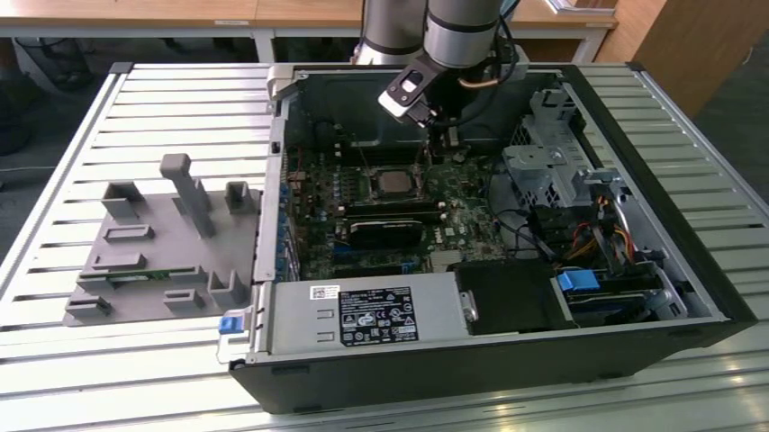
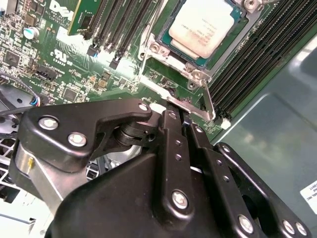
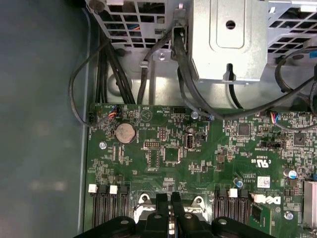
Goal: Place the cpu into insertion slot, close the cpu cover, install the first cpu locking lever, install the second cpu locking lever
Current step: 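Close the cpu cover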
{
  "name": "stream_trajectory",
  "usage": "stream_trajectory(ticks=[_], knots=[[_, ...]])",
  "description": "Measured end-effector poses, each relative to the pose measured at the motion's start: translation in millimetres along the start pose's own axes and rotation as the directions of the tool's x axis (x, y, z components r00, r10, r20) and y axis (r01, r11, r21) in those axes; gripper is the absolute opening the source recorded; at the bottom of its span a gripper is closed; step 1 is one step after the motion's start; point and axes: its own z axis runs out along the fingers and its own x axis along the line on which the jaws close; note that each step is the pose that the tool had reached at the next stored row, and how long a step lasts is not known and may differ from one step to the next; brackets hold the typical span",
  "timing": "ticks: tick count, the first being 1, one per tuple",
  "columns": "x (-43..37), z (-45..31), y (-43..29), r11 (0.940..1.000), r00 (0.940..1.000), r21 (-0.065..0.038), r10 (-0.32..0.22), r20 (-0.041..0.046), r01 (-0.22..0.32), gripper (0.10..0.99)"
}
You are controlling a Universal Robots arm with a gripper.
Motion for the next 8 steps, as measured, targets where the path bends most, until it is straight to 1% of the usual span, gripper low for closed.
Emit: stream_trajectory(ticks=[8], knots=[[0.1,0.1,-6.4,1.0,1.0,0.0,0.0,-0.0001,0.0,0.169]])
